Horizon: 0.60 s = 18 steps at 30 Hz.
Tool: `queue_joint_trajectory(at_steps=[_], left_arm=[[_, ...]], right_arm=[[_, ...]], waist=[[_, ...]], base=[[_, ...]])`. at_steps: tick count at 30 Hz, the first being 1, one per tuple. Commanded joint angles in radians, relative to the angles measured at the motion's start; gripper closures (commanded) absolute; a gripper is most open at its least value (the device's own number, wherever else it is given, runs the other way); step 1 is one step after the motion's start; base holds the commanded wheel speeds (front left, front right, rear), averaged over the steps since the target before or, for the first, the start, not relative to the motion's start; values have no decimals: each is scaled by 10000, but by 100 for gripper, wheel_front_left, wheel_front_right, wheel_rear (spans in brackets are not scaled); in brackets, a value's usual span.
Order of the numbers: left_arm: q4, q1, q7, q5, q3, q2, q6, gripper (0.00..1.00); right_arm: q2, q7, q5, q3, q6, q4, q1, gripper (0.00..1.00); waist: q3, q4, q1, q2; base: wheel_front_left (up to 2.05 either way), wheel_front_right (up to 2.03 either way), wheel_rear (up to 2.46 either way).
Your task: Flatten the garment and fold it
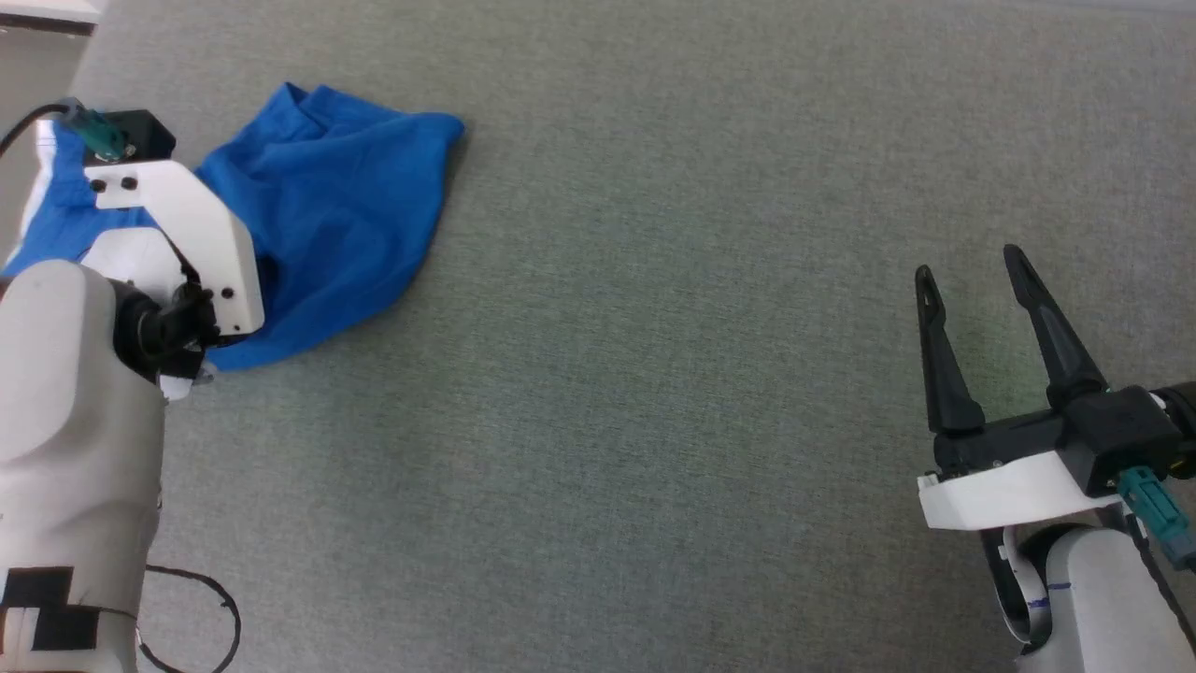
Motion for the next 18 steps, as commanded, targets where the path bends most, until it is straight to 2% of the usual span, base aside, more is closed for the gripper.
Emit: queue_joint_trajectory(at_steps=[1, 9, 18], left_arm=[[8, -50, 7, -8, -9, 88, 33, 100], [-286, 32, -229, -206, 163, 231, 47, 100], [-1176, -529, -941, -443, 553, 434, 30, 100]], right_arm=[[-18, -47, 19, -33, -17, -25, -160, 0], [-18, -47, 213, -119, -17, 126, -220, 0], [-18, -47, 834, -118, -17, 307, -82, 0]], waist=[[156, -125, -2, 0], [-79, -72, -2, 0], [-1134, -200, -2, 0]], base=[[0, 0, 0], [0, 0, 0], [0, 0, 0]])
